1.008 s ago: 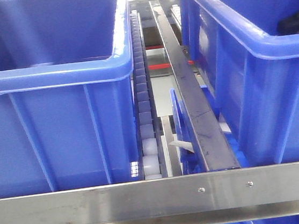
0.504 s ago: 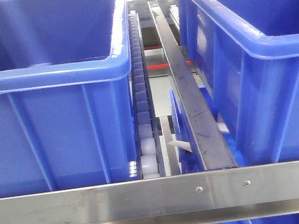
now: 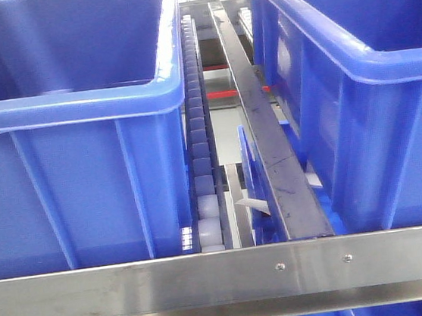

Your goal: Pick and sort blue part to right shelf

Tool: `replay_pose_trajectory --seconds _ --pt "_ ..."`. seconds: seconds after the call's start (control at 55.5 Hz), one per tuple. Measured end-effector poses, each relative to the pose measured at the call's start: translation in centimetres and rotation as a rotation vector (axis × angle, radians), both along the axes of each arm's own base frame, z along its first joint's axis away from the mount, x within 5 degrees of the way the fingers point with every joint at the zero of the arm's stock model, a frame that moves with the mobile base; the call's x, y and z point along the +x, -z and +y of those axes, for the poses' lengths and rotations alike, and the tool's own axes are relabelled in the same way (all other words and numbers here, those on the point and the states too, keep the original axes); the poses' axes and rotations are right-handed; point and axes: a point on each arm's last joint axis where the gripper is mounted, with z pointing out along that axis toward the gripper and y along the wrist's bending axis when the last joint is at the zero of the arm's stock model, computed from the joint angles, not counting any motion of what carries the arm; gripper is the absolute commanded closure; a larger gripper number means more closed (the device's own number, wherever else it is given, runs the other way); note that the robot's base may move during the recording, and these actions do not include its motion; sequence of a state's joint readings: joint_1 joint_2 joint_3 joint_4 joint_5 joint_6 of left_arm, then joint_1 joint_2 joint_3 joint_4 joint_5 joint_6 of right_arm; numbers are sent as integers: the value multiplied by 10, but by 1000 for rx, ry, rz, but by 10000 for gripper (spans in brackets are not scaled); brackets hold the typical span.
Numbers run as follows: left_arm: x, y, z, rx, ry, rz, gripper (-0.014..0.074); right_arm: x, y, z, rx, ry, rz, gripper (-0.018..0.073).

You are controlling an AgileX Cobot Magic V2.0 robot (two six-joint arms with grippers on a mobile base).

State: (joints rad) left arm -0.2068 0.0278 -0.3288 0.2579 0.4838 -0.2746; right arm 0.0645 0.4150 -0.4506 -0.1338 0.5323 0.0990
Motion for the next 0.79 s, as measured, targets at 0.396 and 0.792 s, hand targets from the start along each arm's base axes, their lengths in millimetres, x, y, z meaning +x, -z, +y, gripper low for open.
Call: replay_pose_trajectory --seconds 0.396,0.792 --pt "0 0 0 0 0 0 471 -68 1 -3 58 -6 -319 510" --pt "0 0 0 0 0 2 471 -68 1 -3 64 -8 -320 510"
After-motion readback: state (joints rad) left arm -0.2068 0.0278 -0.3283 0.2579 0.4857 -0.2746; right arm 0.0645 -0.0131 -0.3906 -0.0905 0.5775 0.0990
